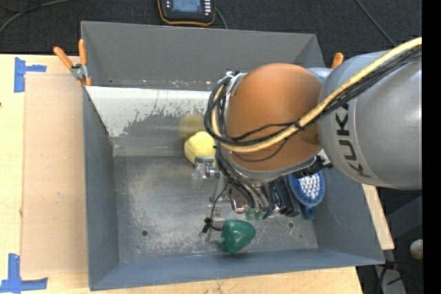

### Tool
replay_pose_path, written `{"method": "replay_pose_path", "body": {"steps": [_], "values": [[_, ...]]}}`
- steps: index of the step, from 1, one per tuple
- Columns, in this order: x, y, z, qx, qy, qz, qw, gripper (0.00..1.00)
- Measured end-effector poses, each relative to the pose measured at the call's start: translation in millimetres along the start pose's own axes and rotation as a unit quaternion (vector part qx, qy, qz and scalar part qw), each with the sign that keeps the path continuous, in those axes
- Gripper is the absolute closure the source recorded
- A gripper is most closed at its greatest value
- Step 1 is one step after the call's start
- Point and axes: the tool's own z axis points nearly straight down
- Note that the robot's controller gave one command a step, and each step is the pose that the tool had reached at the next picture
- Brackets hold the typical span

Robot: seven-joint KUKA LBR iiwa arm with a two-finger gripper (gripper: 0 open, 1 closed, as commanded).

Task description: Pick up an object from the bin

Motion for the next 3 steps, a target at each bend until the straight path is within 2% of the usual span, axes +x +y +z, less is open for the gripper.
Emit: {"method": "replay_pose_path", "body": {"steps": [1,2,3], "values": [[-1.6,-1,-3,-0.001,-0.0034,0.002,1.0,0.0],[-6.2,-51,95,0.0,-0.0034,-0.123,0.9924,0.0],[-11.0,-75,86,0.0,-0.0065,-0.211,0.9774,0.0]]}}
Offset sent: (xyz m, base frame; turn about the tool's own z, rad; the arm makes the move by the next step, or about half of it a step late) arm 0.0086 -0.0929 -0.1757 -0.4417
